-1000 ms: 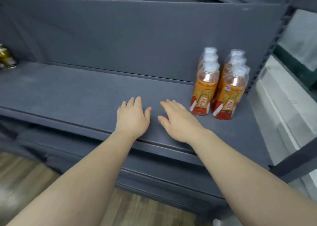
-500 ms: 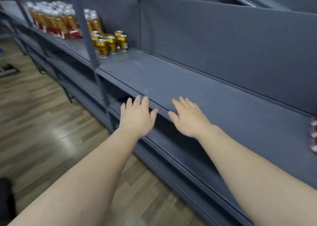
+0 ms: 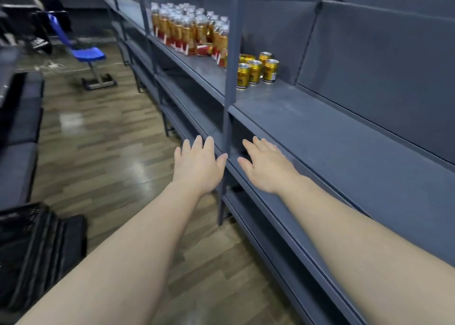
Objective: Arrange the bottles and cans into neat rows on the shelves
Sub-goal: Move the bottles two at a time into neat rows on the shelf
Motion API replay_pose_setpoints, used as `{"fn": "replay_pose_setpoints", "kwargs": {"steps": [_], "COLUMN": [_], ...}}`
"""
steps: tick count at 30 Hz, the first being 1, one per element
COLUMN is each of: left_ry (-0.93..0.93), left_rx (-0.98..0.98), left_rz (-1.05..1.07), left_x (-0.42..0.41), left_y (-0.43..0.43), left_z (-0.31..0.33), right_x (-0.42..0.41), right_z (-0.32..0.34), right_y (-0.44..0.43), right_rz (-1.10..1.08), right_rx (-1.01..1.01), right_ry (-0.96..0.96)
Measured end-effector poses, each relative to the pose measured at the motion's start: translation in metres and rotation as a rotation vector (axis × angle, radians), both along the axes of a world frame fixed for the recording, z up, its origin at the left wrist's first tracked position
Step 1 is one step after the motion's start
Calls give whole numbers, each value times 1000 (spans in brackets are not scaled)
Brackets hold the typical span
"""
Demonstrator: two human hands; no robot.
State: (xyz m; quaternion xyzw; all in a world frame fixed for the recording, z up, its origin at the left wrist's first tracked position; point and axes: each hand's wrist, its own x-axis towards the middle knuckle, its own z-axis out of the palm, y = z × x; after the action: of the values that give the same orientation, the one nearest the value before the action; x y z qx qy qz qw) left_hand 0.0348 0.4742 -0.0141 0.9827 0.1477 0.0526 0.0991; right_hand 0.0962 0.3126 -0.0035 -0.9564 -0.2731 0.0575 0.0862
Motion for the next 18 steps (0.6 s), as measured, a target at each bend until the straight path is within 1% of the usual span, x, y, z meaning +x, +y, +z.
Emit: {"fn": "replay_pose_setpoints", "kwargs": {"steps": [9, 15, 18], "left_ry": [60, 65, 75], "left_rx": [-14, 29, 18], "left_rz": [177, 267, 309], "left_x": [51, 106, 121], "left_y": [87, 136, 157], "left_z": [-9, 1, 1], "right_x": [75, 146, 172], "right_z": [-21, -17, -14], "right_y": [103, 161, 190], "right_rz": [199, 290, 319], "right_rx": [34, 25, 29], "right_ry": [63, 73, 82]}}
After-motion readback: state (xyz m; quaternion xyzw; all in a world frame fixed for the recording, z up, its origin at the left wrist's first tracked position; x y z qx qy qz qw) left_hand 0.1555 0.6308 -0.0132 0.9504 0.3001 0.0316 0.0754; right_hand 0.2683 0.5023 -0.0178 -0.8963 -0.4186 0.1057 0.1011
